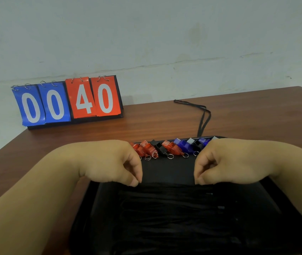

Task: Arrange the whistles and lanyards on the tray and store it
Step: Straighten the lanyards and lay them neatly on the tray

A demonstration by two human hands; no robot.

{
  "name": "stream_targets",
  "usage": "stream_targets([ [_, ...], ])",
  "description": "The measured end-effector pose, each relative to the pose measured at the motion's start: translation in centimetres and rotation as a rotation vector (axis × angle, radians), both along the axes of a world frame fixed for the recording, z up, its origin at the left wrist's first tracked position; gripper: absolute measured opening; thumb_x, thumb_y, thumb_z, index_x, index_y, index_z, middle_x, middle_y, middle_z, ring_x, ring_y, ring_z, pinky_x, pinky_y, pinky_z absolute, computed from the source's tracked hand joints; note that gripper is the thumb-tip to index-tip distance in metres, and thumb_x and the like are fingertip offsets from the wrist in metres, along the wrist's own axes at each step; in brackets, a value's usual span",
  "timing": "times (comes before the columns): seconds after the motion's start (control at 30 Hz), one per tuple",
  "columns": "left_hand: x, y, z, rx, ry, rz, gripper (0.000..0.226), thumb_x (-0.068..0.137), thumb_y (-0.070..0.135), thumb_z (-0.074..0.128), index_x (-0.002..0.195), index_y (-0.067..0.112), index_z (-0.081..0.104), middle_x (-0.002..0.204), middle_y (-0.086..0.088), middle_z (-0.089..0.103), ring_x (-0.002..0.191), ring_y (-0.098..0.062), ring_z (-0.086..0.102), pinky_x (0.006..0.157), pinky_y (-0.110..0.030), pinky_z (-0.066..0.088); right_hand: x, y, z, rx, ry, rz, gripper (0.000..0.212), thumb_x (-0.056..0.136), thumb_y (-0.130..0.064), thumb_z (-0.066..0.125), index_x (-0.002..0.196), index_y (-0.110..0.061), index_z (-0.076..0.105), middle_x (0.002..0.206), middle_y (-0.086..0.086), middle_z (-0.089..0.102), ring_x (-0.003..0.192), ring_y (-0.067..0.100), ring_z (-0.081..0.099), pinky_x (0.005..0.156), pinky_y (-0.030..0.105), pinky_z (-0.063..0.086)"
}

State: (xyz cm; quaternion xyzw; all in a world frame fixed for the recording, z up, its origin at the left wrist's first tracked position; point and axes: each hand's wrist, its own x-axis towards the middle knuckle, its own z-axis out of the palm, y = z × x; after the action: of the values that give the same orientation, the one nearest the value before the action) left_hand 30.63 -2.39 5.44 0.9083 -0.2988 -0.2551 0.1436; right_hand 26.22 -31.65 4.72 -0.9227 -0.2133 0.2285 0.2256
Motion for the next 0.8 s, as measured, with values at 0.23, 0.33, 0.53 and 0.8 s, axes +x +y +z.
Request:
stream_targets([
  [0.23,0.0,-0.1,-0.2,-0.031,-0.019,0.008,0.011,0.090,0.033,0.076,0.100,0.038,0.075,0.094,0.014,0.074,0.086,-0.003,0.070,0.084,-0.025,0.058,0.6,-0.2,-0.3,0.109,-0.084,-0.044,0.013,0.087,-0.033,0.077,0.100,-0.037,0.075,0.091,-0.016,0.074,0.076,-0.003,0.068,0.070,0.013,0.050],
  [0.33,-0.2,-0.6,0.1,-0.066,-0.082,0.014,0.012,0.091,0.037,0.075,0.102,0.042,0.072,0.094,0.015,0.072,0.086,0.000,0.068,0.081,-0.023,0.056,1.3,-0.6,-0.3,0.196,-0.180,-0.102,0.015,0.084,-0.034,0.080,0.098,-0.034,0.076,0.090,-0.013,0.074,0.074,0.000,0.068,0.072,0.018,0.052],
  [0.53,-0.2,-2.8,0.9,-0.271,-0.278,0.132,0.014,0.090,0.033,0.076,0.103,0.037,0.071,0.091,0.014,0.073,0.082,-0.003,0.069,0.081,-0.026,0.057,2.7,-2.8,-0.1,0.326,-0.336,-0.264,0.015,0.081,-0.019,0.084,0.090,-0.028,0.077,0.084,-0.006,0.077,0.068,-0.001,0.067,0.070,0.019,0.051],
  [0.8,3.9,-11.7,3.2,-0.257,-0.330,0.166,0.030,0.089,0.038,0.076,0.117,0.032,0.067,0.100,0.012,0.070,0.092,-0.003,0.065,0.091,-0.031,0.052,6.2,-8.3,-1.9,0.227,-0.531,-0.593,0.011,0.085,-0.027,0.078,0.092,-0.034,0.072,0.095,-0.014,0.072,0.094,0.009,0.067,0.078,0.024,0.049],
])
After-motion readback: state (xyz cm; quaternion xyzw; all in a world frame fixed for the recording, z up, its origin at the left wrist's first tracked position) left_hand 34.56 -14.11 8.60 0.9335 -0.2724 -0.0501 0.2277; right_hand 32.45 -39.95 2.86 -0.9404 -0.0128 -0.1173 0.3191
